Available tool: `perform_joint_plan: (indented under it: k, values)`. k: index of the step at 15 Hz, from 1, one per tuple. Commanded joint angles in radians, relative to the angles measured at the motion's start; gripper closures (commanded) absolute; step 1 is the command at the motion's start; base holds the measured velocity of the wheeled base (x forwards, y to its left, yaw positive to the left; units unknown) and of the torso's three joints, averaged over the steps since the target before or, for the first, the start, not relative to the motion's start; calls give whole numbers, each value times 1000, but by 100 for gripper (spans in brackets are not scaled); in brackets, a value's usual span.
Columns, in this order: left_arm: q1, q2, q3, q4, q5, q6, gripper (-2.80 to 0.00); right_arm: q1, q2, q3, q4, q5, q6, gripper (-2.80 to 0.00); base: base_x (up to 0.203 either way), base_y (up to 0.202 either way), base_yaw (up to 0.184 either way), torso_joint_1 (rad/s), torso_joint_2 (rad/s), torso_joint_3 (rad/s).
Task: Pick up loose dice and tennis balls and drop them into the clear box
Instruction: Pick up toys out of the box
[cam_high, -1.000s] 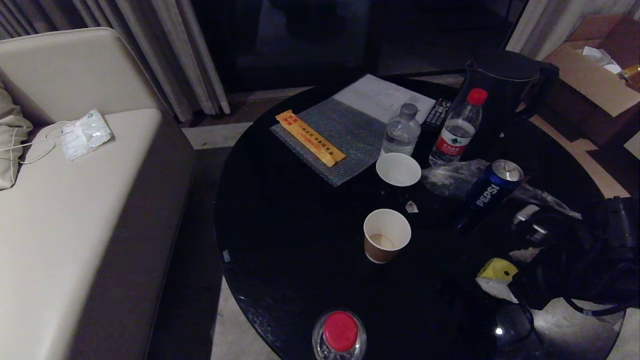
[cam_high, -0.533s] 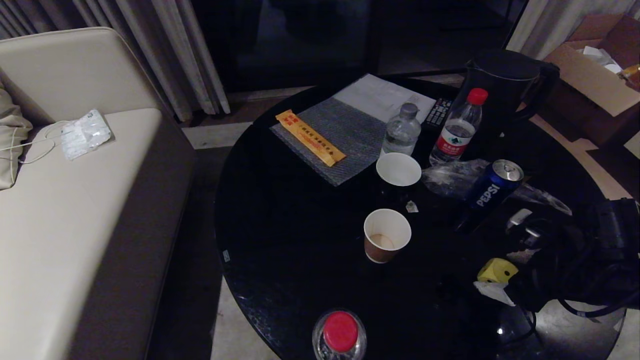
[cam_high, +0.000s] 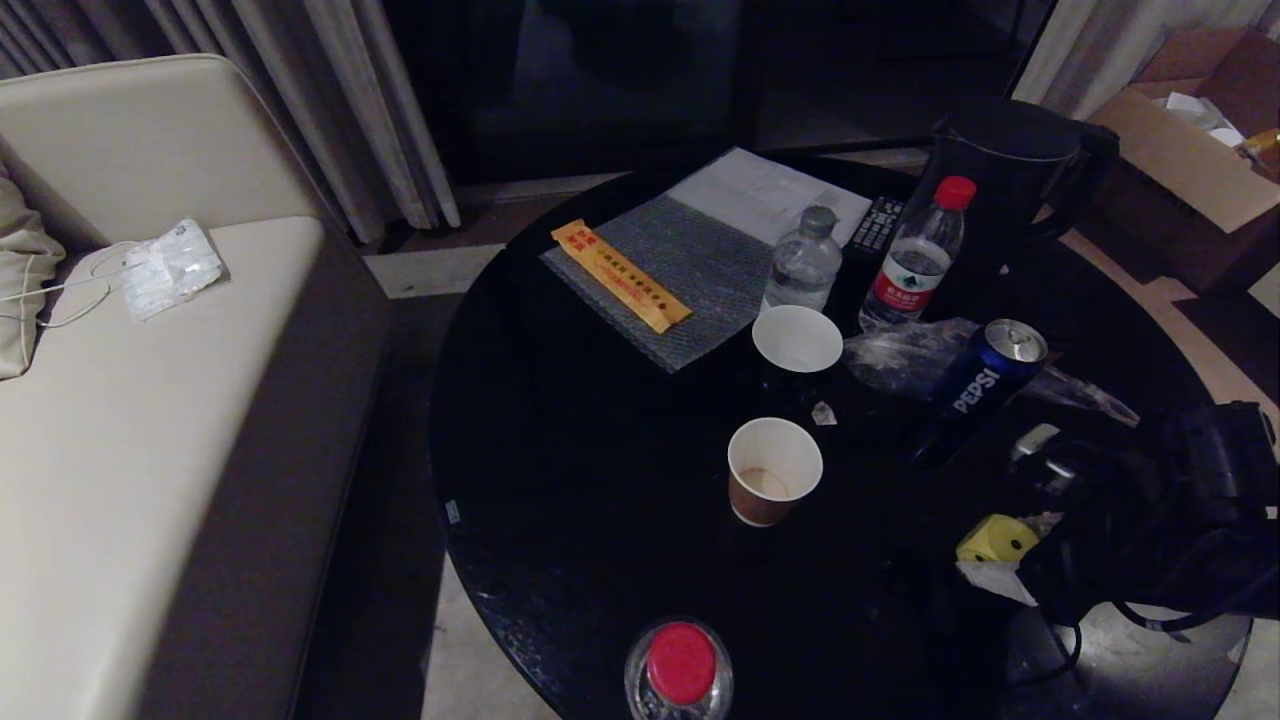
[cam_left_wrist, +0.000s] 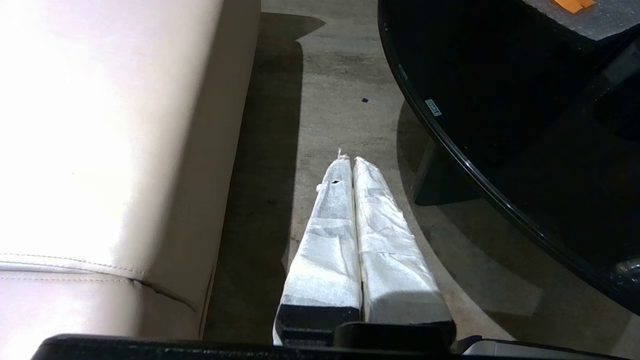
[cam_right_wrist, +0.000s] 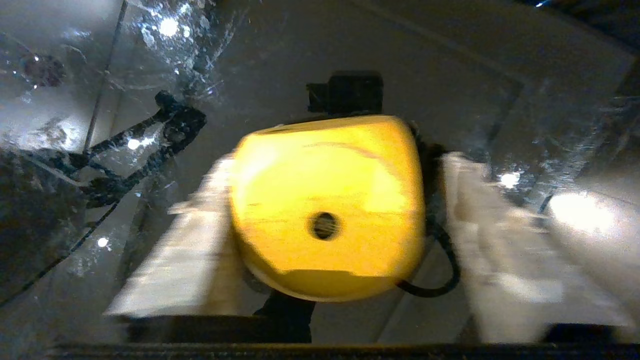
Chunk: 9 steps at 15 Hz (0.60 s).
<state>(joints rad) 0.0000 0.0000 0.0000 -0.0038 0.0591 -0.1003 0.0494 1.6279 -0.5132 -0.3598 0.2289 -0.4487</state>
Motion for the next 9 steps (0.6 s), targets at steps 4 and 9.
perform_joint_plan:
  k: [4,9]
  values:
    - [0,2,2,-1,1,-1,0,-4,-11,9,1,-3,6,0,0,0,0,0,0,0]
    - [0,1,2,-1,1,-1,0,-42,-226,41,78,-87,76,0,0,0,0,0,0,0]
